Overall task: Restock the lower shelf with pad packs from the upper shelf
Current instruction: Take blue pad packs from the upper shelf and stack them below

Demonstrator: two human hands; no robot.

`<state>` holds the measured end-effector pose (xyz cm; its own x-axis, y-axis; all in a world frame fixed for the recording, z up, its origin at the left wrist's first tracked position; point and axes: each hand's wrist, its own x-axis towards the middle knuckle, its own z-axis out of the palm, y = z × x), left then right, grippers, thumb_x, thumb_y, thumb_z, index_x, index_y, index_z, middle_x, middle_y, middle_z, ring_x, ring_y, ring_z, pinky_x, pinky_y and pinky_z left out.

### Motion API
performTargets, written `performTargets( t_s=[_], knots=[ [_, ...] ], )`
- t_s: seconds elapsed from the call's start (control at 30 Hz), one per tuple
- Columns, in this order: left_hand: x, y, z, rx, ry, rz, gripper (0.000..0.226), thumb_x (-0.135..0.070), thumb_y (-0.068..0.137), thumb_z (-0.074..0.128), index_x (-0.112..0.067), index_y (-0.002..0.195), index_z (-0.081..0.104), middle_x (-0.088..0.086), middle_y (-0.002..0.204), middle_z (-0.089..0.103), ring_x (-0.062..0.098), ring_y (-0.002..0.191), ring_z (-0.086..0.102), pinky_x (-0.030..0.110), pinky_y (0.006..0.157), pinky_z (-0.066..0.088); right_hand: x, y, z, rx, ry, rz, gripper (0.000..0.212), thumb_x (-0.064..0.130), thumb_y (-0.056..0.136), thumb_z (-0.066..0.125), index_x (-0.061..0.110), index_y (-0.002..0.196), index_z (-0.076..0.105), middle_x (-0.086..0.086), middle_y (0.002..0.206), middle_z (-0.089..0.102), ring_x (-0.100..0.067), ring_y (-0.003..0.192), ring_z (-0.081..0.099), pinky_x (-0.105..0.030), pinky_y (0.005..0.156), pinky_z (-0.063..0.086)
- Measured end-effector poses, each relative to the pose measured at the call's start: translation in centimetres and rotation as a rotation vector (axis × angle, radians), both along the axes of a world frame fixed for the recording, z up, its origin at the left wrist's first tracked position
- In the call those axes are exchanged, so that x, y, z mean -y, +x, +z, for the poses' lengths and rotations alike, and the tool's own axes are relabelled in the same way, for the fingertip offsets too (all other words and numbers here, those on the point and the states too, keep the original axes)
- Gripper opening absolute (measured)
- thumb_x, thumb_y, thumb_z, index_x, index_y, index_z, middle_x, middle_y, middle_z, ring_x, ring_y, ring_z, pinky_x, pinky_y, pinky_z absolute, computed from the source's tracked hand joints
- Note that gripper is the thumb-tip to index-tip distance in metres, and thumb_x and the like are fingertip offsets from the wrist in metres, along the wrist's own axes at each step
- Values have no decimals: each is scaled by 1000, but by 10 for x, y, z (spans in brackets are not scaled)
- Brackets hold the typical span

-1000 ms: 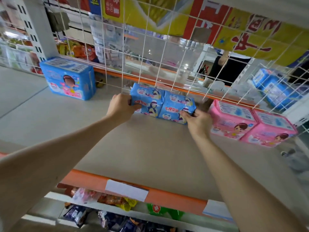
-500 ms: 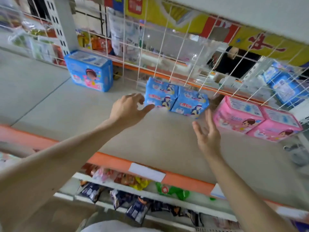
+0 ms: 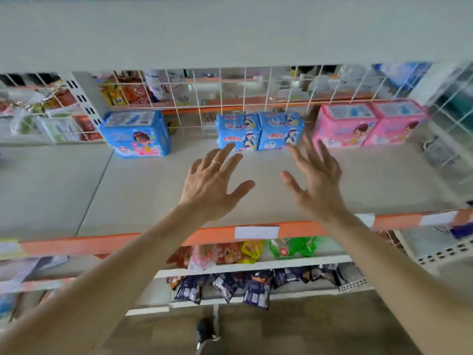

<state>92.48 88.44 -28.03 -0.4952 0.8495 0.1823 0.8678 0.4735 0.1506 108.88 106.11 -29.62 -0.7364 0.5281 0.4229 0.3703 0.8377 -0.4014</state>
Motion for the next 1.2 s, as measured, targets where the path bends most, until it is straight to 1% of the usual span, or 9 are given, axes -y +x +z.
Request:
performTargets(
  t_s=[0.1,0.27,0.43,0.57,0.7,1.0,1.1,1.13,1.2],
  knots=[
    [15,32,10,-48,9,4,79,-76,87,14,-33,151,32,-6,166,17,22,150,19,47,119,24,5,23,13,32,45,46,69,67,93,30,34,153,35,7,167,12,-25,154,5,-62,117,12],
    [40,96,46,-91,43,79,83,-78,86,11,-32,154,28,-6,167,14,22,151,18,47,121,18,22,73,48,-39,69,114,70,67,93,29,31,153,34,6,165,19,-25,153,12,-58,118,14],
    [70,152,81,-70,310,237,80,-77,90,24,-27,150,34,0,160,34,28,143,34,48,114,29,45,106,92,-265,114,208,59,54,96,42,17,139,56,0,147,52,-21,138,45,-61,110,30],
    [93,168,109,-130,392,277,76,-75,91,30,-28,150,31,-1,159,34,26,143,35,45,114,30,62,119,129,-457,165,325,54,47,96,48,13,136,60,0,140,59,-17,132,52,-55,108,36],
    [107,171,143,-151,456,304,81,-79,88,24,-28,152,31,-4,161,27,22,146,32,46,116,29,75,121,161,-559,168,409,53,41,97,50,17,144,50,1,145,54,-14,132,52,-47,108,39],
    [119,130,192,-249,635,257,75,-75,91,31,-23,144,38,1,155,34,25,138,41,53,108,39,84,92,213,-535,214,423,59,48,97,47,15,146,48,0,149,50,-17,136,48,-51,112,37],
    [123,102,216,-255,675,287,77,-73,89,33,-20,145,38,3,154,37,25,138,41,51,109,38,94,71,234,-544,167,399,58,46,97,49,17,146,48,0,146,53,-17,134,51,-50,111,39],
    [125,90,225,-230,699,308,76,-72,89,33,-21,145,37,3,152,38,25,137,41,50,107,38,97,64,241,-544,131,383,58,45,96,50,17,146,48,-1,143,56,-17,131,53,-46,111,40],
    [128,63,243,-124,752,349,74,-70,88,36,-21,143,38,2,147,42,24,133,44,50,106,39,104,47,257,-531,26,337,56,44,96,53,18,146,49,2,137,61,-9,121,59,-26,106,41]
  ],
)
